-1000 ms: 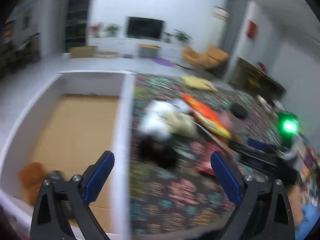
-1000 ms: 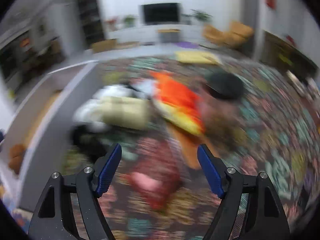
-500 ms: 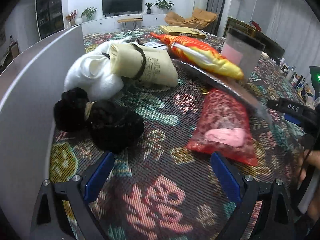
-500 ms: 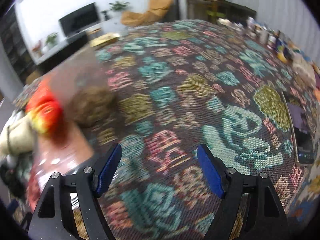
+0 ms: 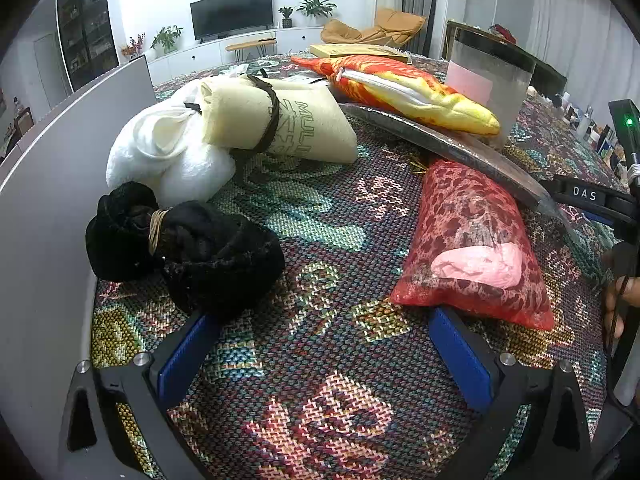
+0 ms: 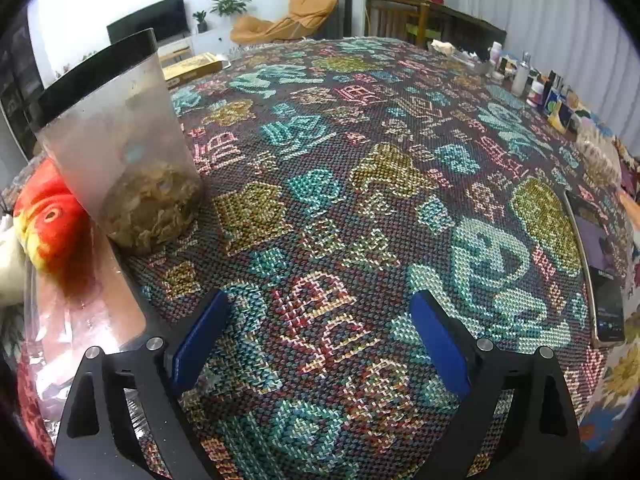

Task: Organize soft objects

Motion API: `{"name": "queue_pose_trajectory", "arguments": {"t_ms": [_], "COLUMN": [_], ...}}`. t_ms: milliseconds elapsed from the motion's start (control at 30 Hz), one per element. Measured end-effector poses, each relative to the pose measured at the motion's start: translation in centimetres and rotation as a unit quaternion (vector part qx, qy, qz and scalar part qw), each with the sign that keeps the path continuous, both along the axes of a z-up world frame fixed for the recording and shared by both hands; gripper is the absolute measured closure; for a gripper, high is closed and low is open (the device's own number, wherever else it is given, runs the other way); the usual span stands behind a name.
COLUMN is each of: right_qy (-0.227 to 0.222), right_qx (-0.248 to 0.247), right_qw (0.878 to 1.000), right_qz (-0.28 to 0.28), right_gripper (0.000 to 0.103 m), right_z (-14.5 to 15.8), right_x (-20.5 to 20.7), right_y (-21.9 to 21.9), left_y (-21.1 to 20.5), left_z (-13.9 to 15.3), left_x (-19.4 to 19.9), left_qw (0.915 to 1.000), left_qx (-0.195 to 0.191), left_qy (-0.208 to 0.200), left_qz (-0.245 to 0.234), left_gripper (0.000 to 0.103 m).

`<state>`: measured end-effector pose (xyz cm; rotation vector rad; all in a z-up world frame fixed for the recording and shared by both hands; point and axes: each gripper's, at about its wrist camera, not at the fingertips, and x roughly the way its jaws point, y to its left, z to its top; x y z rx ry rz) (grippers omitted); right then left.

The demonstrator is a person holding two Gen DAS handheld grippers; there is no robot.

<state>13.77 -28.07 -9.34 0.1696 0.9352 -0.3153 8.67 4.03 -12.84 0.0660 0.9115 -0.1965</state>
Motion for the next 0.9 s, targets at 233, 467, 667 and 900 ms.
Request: {"name": "queue_pose_trajectory", "arguments": {"t_ms": [233,467,667,900], "right_qy": [0.0,0.001,0.001,0.001], "right_qx": [0.0,0.0,0.0,0.0], "right_qw": [1.0,1.0,1.0,1.0], "right_qz": [0.0,0.0,0.0,0.0], "right_gripper": [0.008,0.007,0.007,0.007], "right_z": [-0.03,-0.06,-0.07,-0.07], "right_x": [0.05,0.09,0.09,0.07], "right_y": [0.01,0.0,0.0,0.01], "left_y": [-0.08,-0.09,-0.11,-0.12], "left_z": [-0.12,-0.13,-0.12,-0.12], "left_x": [0.15,0.15,0.13,0.14], "left_qw": [1.0,1.0,1.0,1.0], "left_qx": [0.002,0.001,0.002,0.001], "left_qy": [-0.001,-0.001,-0.001,-0.001], "left_qz": [0.0,0.0,0.0,0.0], "left_gripper": [0.0,0.0,0.0,0.0]}}
